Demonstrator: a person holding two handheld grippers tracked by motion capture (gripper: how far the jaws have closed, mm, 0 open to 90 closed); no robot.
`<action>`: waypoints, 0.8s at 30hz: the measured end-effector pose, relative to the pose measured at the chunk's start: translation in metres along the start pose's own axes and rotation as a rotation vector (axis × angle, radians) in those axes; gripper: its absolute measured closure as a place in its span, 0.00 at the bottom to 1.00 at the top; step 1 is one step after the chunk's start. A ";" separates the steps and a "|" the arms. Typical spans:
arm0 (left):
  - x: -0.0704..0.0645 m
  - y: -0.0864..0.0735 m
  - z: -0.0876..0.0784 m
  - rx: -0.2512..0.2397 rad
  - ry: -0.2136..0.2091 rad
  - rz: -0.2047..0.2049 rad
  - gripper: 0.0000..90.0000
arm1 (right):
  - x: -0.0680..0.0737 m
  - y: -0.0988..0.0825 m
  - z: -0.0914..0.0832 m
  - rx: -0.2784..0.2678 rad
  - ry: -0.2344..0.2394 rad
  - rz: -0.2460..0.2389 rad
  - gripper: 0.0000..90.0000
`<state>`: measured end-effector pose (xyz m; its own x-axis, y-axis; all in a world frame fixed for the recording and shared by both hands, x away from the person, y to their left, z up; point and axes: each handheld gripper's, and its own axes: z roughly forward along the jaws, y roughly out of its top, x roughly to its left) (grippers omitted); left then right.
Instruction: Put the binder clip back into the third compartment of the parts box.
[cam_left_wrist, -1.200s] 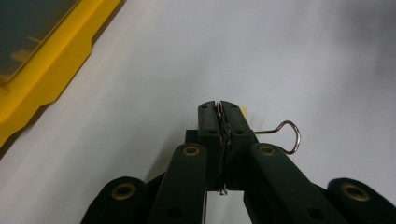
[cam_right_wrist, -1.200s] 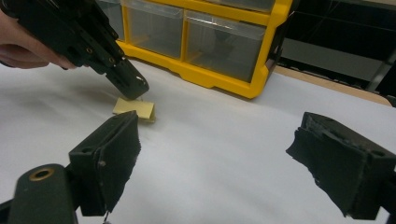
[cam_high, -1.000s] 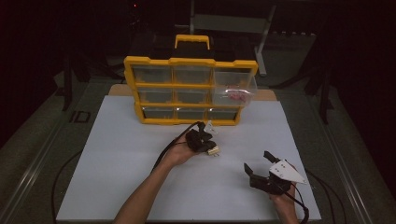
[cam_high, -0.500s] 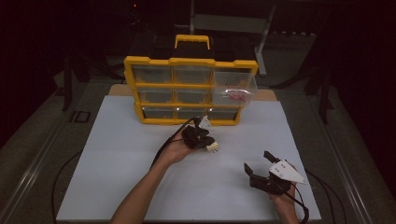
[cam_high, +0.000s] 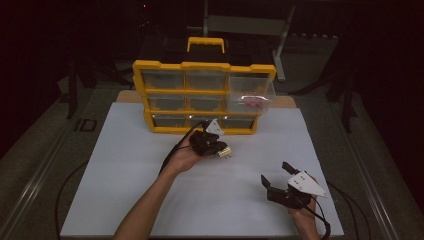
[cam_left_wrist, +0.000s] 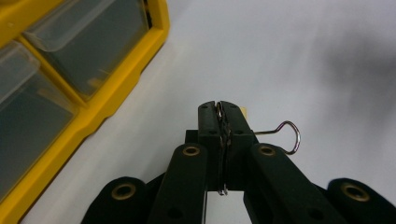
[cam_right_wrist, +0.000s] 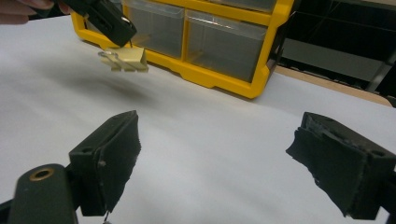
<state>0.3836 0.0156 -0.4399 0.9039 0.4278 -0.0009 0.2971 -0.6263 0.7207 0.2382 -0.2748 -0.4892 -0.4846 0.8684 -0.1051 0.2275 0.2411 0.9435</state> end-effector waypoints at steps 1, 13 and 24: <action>0.001 0.000 -0.002 -0.005 0.000 -0.001 0.99 | 0.000 0.000 0.000 -0.001 0.000 0.000 0.15; 0.005 0.002 -0.015 -0.031 0.010 -0.018 0.99 | 0.000 0.000 0.000 0.000 -0.001 -0.001 0.15; 0.007 0.004 -0.027 -0.061 0.012 -0.025 0.99 | 0.000 0.000 0.000 0.000 -0.001 -0.001 0.15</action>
<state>0.3834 0.0333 -0.4183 0.8926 0.4508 -0.0109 0.2997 -0.5750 0.7613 0.2382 -0.2744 -0.4893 -0.4843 0.8685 -0.1061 0.2272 0.2420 0.9433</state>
